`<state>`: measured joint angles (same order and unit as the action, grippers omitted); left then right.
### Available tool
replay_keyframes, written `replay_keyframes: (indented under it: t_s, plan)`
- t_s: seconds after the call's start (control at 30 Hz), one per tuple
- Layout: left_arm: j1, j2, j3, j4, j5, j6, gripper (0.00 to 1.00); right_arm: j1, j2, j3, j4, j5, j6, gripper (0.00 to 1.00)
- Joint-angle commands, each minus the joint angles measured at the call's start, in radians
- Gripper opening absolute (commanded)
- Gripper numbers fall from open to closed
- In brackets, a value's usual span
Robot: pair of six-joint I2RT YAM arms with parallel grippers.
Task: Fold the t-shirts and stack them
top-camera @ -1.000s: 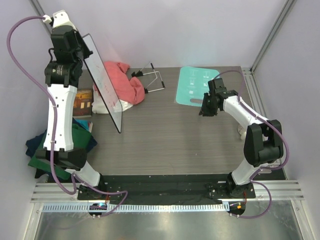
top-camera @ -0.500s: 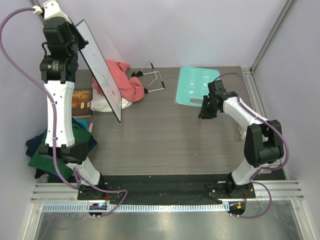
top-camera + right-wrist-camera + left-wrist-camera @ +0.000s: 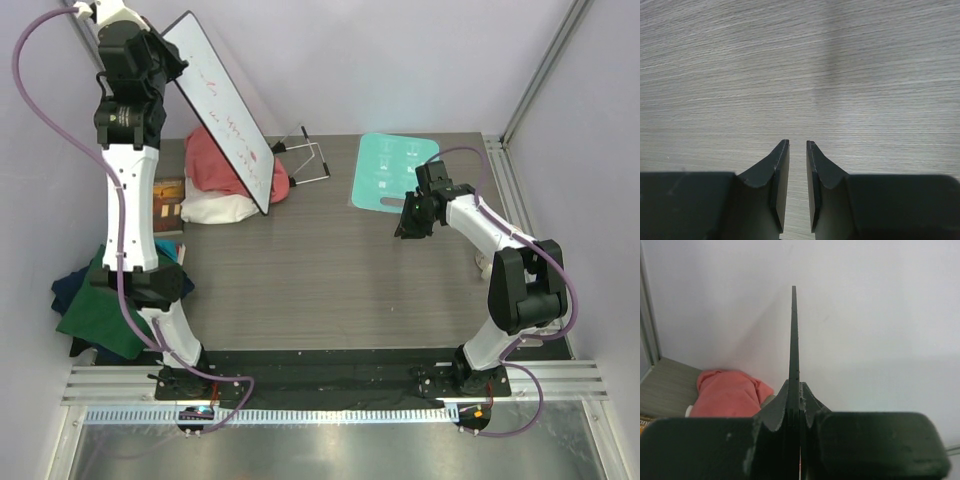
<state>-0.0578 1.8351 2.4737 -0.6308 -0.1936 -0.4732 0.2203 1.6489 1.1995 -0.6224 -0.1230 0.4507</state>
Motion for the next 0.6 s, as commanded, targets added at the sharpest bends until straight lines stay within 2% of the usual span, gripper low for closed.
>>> replay_keyframes:
  t_s: [0.0,0.37,0.57]
  plan:
    - [0.003,-0.011,0.073,0.266,0.013,-0.062,0.00,-0.001,-0.015,0.000,0.023,-0.017,0.005,0.26]
    - [0.004,0.151,0.073,0.319,0.017,-0.099,0.00,-0.002,0.014,0.015,0.013,-0.006,0.000,0.26]
    - [-0.005,0.176,0.077,0.347,-0.003,-0.084,0.00,-0.004,0.046,0.034,0.004,-0.021,0.014,0.26]
